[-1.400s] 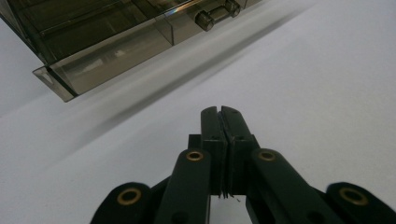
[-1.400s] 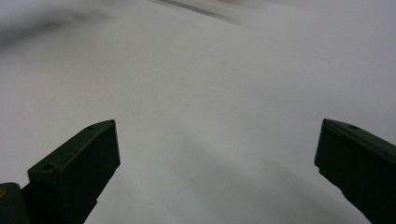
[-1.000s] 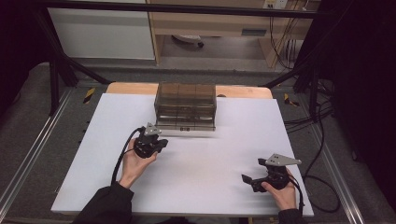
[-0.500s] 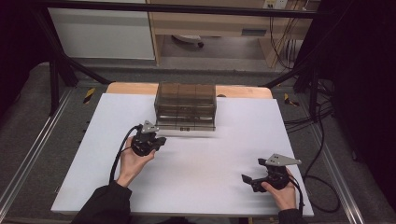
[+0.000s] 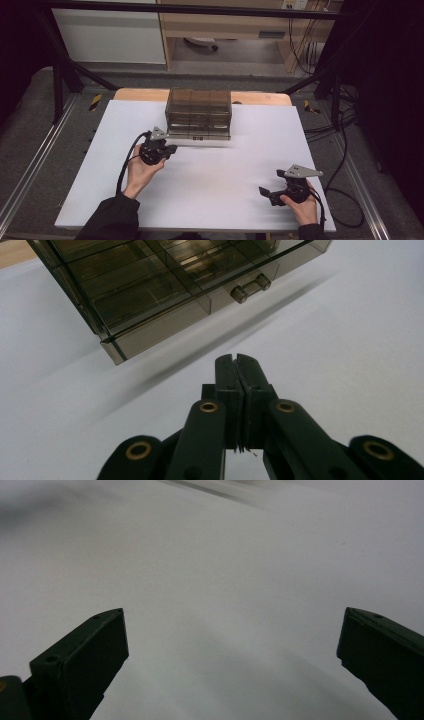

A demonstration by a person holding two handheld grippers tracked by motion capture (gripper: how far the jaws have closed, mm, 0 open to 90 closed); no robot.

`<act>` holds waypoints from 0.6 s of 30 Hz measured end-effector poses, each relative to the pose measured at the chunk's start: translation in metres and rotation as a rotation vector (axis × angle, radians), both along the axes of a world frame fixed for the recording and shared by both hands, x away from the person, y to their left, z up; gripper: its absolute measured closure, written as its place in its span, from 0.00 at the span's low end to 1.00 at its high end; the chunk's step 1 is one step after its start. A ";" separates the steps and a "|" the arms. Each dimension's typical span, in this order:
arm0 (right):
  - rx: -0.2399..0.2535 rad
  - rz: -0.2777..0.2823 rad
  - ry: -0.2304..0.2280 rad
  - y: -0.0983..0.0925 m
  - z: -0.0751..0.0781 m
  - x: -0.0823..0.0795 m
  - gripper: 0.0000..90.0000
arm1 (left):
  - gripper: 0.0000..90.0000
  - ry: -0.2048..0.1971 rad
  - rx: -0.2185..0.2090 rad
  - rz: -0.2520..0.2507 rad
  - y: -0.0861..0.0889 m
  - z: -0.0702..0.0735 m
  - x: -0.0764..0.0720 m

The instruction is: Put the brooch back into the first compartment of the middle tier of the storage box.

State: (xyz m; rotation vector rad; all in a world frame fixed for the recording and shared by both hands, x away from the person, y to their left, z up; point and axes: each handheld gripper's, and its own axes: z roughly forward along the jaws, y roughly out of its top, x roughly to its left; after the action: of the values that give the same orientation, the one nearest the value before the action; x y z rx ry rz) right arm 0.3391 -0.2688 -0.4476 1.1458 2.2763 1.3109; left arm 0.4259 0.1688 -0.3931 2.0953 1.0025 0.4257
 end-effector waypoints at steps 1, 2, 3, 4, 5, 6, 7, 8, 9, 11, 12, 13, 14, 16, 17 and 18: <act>0.000 0.000 0.001 0.000 0.000 0.000 0.01 | 0.98 -0.001 -0.003 0.002 0.000 0.001 0.000; -0.003 0.002 -0.002 0.000 0.000 0.000 0.01 | 0.98 -0.002 -0.001 0.001 0.000 0.002 0.001; -0.002 0.002 -0.003 0.000 0.000 0.000 0.01 | 0.98 -0.005 -0.006 0.002 0.000 0.003 0.001; -0.002 0.002 -0.002 0.000 0.000 0.000 0.01 | 0.98 -0.007 -0.011 0.004 0.000 0.004 0.002; -0.001 0.001 -0.001 0.000 0.000 0.000 0.01 | 0.98 -0.008 -0.011 0.002 0.000 0.005 0.002; -0.001 0.000 -0.002 0.000 0.000 0.000 0.01 | 0.98 -0.008 -0.012 0.000 -0.001 0.006 0.003; 0.000 -0.001 -0.002 0.000 0.000 0.000 0.01 | 0.98 -0.008 -0.014 0.000 -0.001 0.007 0.003; 0.000 -0.002 -0.001 0.000 0.000 0.000 0.01 | 0.98 -0.008 -0.013 -0.002 -0.001 0.007 0.003; -0.001 -0.002 -0.002 0.000 0.000 0.000 0.01 | 0.98 -0.009 -0.014 0.000 -0.002 0.008 0.004; -0.002 -0.001 0.001 0.000 0.000 0.000 0.01 | 0.98 -0.011 -0.012 -0.002 -0.002 0.009 0.005; -0.003 0.000 0.000 0.000 0.000 0.000 0.01 | 0.98 -0.011 -0.015 -0.001 -0.003 0.009 0.006; -0.002 0.000 0.000 0.000 0.000 0.000 0.01 | 0.98 -0.012 -0.014 0.000 -0.003 0.010 0.006; -0.002 -0.001 -0.001 0.000 0.000 0.000 0.01 | 0.98 -0.012 -0.011 0.000 -0.003 0.010 0.008; -0.001 0.000 -0.001 0.000 0.000 0.000 0.01 | 0.98 -0.011 -0.010 -0.001 -0.004 0.011 0.009; -0.002 -0.001 -0.002 0.000 0.000 0.000 0.01 | 0.98 -0.010 -0.010 -0.001 -0.004 0.012 0.010; -0.001 0.000 -0.002 0.000 0.000 0.000 0.01 | 0.98 -0.010 -0.012 0.002 -0.005 0.012 0.011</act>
State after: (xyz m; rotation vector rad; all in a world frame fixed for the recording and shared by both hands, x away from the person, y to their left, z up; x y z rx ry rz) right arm 0.3391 -0.2688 -0.4478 1.1440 2.2750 1.3095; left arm 0.4367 0.1642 -0.3810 2.0797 0.9989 0.4298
